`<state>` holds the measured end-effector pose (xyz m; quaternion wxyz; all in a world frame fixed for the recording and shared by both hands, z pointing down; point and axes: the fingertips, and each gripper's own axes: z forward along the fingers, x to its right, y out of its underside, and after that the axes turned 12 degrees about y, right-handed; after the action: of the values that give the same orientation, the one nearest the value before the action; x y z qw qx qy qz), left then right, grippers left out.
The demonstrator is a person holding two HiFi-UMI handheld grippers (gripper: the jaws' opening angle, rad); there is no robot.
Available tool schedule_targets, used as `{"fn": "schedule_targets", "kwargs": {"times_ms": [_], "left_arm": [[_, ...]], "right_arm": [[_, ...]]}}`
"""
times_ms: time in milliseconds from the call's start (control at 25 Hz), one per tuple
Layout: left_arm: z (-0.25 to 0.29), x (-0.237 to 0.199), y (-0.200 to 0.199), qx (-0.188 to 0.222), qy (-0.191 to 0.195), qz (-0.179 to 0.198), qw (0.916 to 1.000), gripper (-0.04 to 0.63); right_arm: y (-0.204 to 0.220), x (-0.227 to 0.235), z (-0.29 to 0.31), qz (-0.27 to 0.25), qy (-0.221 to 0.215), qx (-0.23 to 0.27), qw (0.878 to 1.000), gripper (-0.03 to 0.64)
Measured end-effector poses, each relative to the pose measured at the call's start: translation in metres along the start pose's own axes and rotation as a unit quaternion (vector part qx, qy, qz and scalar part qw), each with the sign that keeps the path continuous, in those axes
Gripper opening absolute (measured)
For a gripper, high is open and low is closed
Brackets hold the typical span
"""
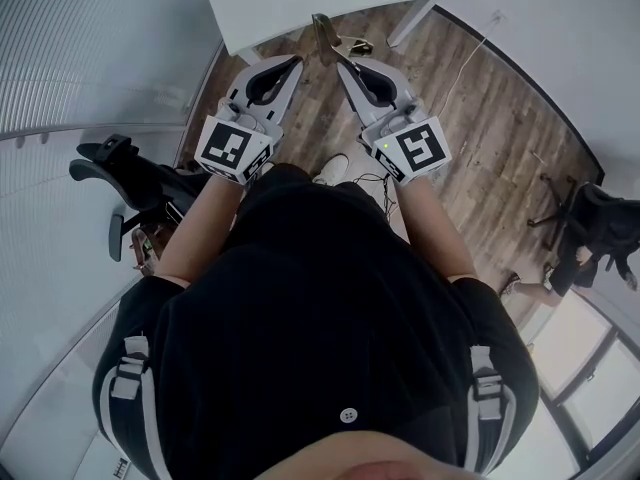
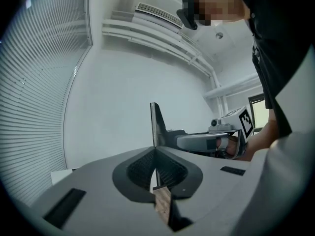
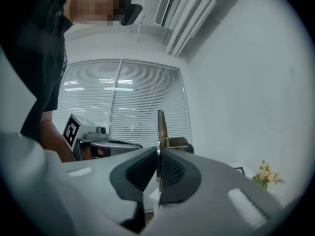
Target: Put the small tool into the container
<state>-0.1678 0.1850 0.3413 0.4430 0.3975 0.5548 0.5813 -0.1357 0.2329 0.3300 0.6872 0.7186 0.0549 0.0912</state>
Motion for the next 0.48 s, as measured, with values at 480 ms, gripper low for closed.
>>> {"fn": "schedule_targets", "kwargs": {"times_ms": [480], "left_arm": [[0.013,-0.004,0.012,-0.004,-0.009,0.000,1.0000,0.009]], "right_arm": [[0.014,0.017,0.005,0.005,-0.009,-0.004,1.000,0.012]]}}
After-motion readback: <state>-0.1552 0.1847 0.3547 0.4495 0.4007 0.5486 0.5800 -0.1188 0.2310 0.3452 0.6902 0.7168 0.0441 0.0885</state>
